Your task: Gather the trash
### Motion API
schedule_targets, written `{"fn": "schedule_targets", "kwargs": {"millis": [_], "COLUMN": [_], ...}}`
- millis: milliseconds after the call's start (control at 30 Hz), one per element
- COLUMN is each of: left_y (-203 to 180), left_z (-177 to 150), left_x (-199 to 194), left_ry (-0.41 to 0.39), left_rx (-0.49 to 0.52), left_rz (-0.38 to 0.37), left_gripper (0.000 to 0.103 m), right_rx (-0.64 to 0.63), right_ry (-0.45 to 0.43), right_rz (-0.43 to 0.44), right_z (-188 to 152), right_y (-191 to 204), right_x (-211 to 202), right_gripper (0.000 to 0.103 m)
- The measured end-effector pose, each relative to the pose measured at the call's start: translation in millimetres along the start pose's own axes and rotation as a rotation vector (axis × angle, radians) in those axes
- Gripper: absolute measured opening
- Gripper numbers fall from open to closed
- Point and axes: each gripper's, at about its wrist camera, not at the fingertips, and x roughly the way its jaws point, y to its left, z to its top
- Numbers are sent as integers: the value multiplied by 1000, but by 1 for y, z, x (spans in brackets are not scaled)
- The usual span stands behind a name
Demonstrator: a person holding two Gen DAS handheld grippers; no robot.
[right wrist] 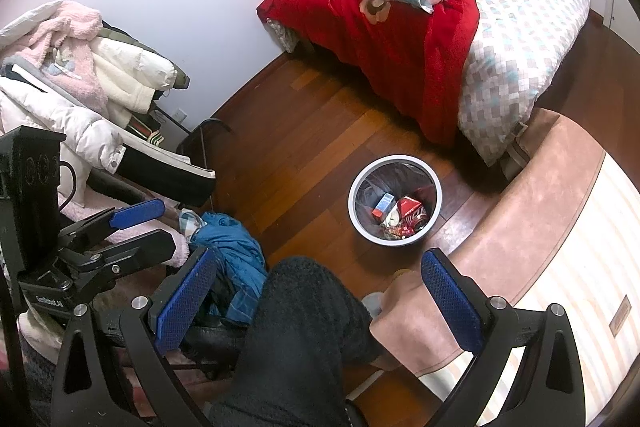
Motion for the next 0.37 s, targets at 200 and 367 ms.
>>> {"fn": "schedule_targets", "kwargs": {"millis": [200,367], "left_y": [-2,0], "left_z": [-2,-3], "left_x": [0,-2], "left_ry": [-6,-23], "left_rx": [0,-6], "left_rz": [1,-3], "left_gripper": [103,103], "right_rx": [-3,-11], "right_ry": [0,0], "right_rz": [2,4], "right_z": [-1,-2], "right_y": [0,1], "right_x": [0,0], "right_gripper": [103,103]}}
